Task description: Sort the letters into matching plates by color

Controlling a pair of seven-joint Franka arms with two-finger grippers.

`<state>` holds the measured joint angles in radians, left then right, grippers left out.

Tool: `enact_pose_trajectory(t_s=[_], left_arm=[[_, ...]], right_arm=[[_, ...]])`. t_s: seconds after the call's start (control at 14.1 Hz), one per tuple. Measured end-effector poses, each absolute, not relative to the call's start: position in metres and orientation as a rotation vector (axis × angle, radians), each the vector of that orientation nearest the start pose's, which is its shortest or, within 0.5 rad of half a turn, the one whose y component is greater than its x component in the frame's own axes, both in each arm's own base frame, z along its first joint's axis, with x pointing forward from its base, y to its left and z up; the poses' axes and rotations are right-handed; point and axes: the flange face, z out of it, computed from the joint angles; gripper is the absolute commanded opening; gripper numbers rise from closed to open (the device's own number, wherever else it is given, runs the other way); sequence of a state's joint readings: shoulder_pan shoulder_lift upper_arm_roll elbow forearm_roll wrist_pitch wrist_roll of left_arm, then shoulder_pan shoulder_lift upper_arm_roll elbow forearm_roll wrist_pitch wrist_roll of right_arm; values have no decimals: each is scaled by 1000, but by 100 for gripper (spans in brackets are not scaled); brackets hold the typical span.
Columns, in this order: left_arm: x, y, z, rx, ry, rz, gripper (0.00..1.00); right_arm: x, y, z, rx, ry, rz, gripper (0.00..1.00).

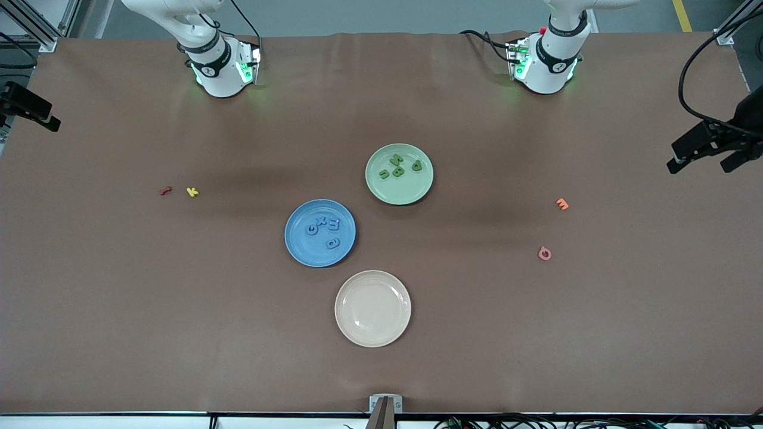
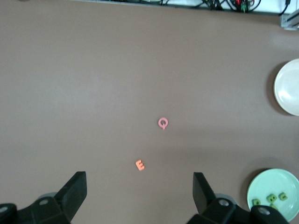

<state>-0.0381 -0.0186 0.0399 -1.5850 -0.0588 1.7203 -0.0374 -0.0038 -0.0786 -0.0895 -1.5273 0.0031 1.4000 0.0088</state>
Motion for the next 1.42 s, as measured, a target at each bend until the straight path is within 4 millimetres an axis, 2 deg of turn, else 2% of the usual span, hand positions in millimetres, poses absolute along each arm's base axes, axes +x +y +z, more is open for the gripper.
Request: enact_pose_trajectory(t_s=[0.21,0.35,0.57,0.71,0.92,1.42], left_arm=[[580,-5,636,-3192,-70,-236,100],[582,-4,637,-3191,-72,-241,100],[576,-8,637,-3194,-60,-218,100],[564,-15,632,-3197,-40,-202,100],[552,-15,633,-3197,-41,-213,100],[551,-15,632,-3194,-37,-220,100]], right_arm=[[509,-48,672,-3109,154,76,100],[509,-48,672,-3109,154,74,100],[510,-48,672,-3109,154,63,100],[510,-48,673,-3113,139,59,100],[510,-49,673,-3123,96,57,100],[509,-51,673,-3135,96,62,100]])
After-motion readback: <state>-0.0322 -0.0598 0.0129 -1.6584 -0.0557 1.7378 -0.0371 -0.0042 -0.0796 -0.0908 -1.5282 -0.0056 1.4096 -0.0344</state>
